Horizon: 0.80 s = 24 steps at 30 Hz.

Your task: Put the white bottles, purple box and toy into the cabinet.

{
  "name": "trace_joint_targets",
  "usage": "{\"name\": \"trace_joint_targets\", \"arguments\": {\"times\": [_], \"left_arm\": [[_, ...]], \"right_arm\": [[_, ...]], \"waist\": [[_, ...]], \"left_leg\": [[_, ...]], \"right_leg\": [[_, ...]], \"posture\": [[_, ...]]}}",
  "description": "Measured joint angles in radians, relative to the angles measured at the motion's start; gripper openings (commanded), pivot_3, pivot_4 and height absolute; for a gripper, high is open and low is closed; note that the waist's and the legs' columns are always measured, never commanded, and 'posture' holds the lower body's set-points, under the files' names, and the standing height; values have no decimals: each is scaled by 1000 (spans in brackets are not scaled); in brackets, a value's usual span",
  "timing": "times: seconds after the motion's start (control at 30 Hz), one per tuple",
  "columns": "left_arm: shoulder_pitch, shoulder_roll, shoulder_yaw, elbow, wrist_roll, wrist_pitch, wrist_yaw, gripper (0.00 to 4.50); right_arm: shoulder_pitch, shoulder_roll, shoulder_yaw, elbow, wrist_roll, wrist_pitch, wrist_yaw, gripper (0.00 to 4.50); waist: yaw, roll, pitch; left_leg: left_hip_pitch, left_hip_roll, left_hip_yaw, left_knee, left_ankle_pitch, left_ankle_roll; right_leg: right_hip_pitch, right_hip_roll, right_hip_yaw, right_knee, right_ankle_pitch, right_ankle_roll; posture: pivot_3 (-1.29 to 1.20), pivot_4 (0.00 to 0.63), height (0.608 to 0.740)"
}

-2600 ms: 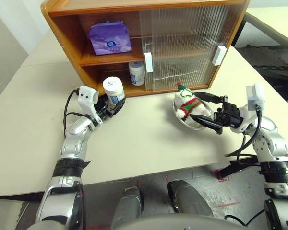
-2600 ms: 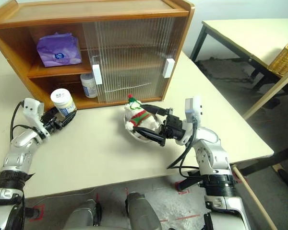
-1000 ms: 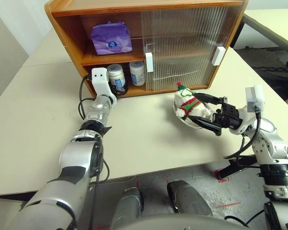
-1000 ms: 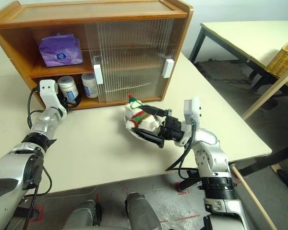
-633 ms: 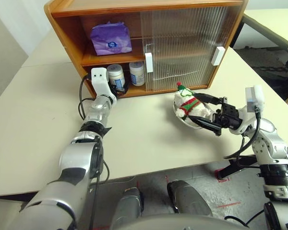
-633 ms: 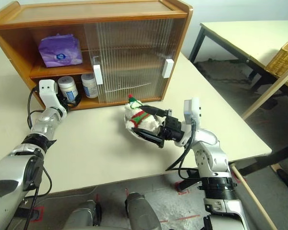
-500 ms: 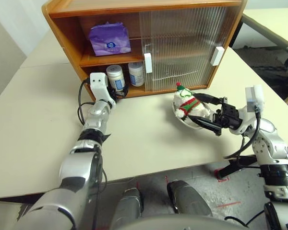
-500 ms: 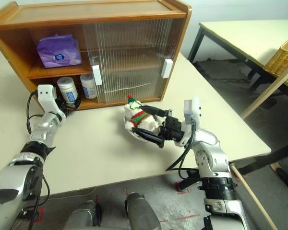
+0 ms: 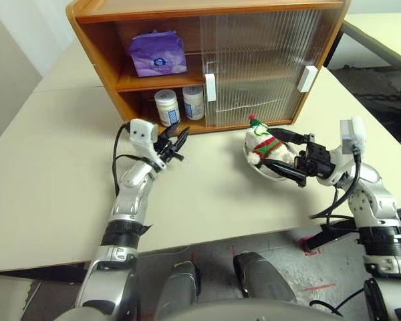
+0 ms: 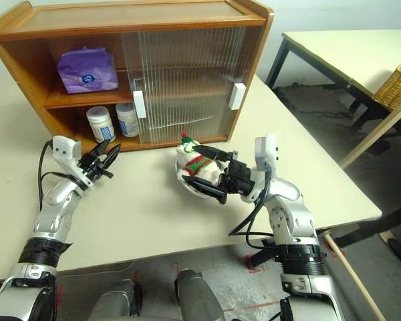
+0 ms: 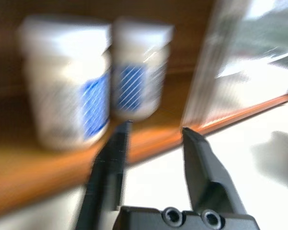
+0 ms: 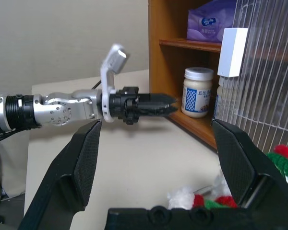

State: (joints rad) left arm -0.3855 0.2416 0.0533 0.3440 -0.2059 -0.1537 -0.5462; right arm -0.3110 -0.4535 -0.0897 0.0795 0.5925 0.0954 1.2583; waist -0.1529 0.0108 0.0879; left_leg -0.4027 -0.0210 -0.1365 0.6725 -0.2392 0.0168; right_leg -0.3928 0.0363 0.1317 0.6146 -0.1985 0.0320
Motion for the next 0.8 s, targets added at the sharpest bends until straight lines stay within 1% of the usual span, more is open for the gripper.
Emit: {"name": "trace_joint_targets", "arguments": {"times": [0.03,0.1,0.2,0.37,0.57,0.67,0.8], "left_arm": [[-23,-11,-22,-10,1,1,-21,657],[-78,-39,-63,-18,1,6,-52,19],[-162,-74,-92,-3,0,11,-75,19],[-280,-116,-114,92,1,6,-116,19],[-386,-175,-138,209,17,-27,-138,19],[-414,-171,-145,239,63,-53,-85,19],[-417,-136,-126,253,103,-84,15,19]], "right_arm": [[-1,0,0,5,0,-2,1,4500],[-3,0,0,8,-1,-5,3,4500],[-5,0,0,10,-1,-10,3,4500],[-3,-1,-2,10,-1,-15,3,4500],[-2,0,-2,10,-3,-27,2,4500],[1,0,-1,9,-4,-30,1,4500],[6,1,-1,9,-9,-32,1,4500]], "waist": [[2,0,0],[3,0,0],[1,0,0],[-5,1,-1],[-8,1,-1],[-15,1,-1],[-28,1,-1]], "left_leg": [[0,0,-1,0,0,0],[-1,0,-1,0,-1,-1],[-1,2,0,0,-2,-1],[-1,7,4,0,-5,0],[-1,6,5,4,-6,3],[0,6,6,5,-7,4],[1,6,6,5,-7,4]], "right_leg": [[0,-1,0,0,0,0],[-1,-4,0,0,0,0],[-1,-3,-2,0,0,-1],[-1,1,-2,-1,0,-4],[1,2,-2,-1,-2,0],[2,2,-2,-2,-2,2],[2,2,-4,-1,-2,3]], "posture": [[-239,84,740],[-246,82,740],[-251,80,740],[-266,75,740],[-271,77,740],[-269,76,740],[-265,75,740]]}}
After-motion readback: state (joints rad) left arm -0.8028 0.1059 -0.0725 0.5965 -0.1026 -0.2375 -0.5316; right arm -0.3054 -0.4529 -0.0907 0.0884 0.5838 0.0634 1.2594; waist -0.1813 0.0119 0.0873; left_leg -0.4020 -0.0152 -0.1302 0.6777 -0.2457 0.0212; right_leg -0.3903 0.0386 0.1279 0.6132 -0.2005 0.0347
